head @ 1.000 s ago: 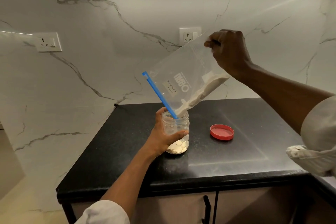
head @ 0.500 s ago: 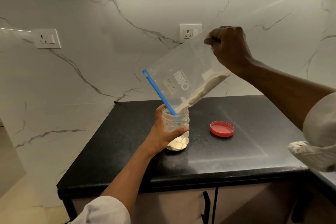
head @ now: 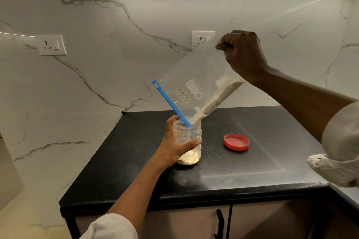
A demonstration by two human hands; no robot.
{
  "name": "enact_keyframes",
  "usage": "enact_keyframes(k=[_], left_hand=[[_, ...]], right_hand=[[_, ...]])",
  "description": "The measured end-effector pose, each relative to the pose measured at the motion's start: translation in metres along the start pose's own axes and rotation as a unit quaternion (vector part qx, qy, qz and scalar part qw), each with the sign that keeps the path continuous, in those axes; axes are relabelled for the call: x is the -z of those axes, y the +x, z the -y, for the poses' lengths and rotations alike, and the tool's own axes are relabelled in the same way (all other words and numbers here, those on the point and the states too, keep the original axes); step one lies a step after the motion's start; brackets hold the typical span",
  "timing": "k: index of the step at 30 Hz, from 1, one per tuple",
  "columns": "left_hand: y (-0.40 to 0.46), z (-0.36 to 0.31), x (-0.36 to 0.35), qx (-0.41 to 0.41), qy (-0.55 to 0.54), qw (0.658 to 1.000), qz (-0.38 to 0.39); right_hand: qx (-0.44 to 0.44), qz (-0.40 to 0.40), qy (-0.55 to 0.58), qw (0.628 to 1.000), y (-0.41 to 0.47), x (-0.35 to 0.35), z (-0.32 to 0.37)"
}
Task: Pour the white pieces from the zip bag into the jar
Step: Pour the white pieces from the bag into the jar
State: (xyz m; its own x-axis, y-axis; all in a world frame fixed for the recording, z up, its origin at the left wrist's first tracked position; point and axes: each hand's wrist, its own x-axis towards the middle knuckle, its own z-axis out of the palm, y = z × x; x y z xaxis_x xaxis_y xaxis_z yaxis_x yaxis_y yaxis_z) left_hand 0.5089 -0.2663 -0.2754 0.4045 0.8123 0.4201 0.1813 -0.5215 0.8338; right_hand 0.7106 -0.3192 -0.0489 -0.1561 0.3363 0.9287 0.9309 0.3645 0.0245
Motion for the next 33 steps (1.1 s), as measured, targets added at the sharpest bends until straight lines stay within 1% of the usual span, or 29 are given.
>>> enact_keyframes(k=[2,5,9,13,21,26,33], left_hand=[[0.000,0.000,0.000,0.000,-0.004,1.000,0.002],[0.000,-0.001,0.000,0.002,-0.003,1.000,0.005],[-0.001,-0.001,0.000,0.004,0.002,1.000,-0.003],[-0.001,0.000,0.000,-0.007,0.000,1.000,-0.003],[0.000,0.001,0.000,-0.005,0.006,1.000,-0.008],[0.000,0.002,0.000,-0.012,0.004,1.000,-0.006],[0.000,0.002,0.000,-0.007,-0.003,1.000,-0.006]], right_hand=[[-0.002,-0.009,-0.002,1.000,0.000,0.000,0.000],[0.009,0.003,-0.004,1.000,0.000,-0.001,0.000],[-0.002,-0.014,-0.002,1.000,0.002,-0.002,-0.002],[0.010,0.001,-0.002,1.000,0.000,-0.006,-0.001],[0.000,-0.018,0.003,1.000,0.006,-0.008,-0.003],[0.018,-0.004,-0.003,1.000,0.003,-0.010,-0.001],[0.020,-0.017,-0.014,1.000,0.007,-0.006,-0.005]])
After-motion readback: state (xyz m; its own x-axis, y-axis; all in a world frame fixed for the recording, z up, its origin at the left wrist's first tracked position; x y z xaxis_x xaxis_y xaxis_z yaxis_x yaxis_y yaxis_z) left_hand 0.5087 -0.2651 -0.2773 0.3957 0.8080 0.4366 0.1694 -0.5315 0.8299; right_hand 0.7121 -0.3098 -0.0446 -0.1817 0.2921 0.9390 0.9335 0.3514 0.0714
